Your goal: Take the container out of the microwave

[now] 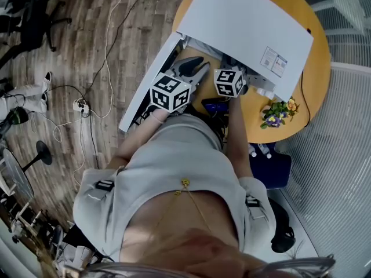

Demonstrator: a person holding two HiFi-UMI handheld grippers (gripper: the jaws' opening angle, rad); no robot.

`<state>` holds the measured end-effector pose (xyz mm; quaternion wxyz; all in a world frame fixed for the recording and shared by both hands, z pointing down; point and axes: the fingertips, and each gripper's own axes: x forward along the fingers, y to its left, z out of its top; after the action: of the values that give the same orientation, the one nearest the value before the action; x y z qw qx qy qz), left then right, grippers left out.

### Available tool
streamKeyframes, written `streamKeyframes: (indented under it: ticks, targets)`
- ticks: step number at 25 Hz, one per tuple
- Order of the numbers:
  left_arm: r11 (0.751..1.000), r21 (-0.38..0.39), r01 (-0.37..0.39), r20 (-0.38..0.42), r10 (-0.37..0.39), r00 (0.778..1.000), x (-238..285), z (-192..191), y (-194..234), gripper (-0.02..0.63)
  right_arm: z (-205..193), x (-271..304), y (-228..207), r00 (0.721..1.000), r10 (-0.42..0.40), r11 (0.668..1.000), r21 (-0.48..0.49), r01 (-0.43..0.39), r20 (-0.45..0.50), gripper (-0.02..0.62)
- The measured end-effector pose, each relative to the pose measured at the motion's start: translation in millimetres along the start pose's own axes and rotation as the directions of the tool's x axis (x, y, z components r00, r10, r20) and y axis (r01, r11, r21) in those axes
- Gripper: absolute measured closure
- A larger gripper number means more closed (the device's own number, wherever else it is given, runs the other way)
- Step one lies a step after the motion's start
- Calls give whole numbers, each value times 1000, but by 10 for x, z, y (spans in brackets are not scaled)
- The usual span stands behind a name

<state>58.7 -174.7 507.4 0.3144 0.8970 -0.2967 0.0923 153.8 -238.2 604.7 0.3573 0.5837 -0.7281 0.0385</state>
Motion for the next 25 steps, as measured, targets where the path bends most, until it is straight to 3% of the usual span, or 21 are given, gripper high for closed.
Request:
streamKeyframes:
  ticks: [22, 25]
  targets:
    - [1000, 2, -16, -25, 16, 1000, 52, -163, 76, 505, -71, -109, 31, 1000, 4, 1000, 28, -4, 12, 575]
    - [1000, 5, -15, -28, 15, 999, 50, -185, 77, 505, -48, -121, -6, 999, -5, 1000, 16, 4, 34, 545]
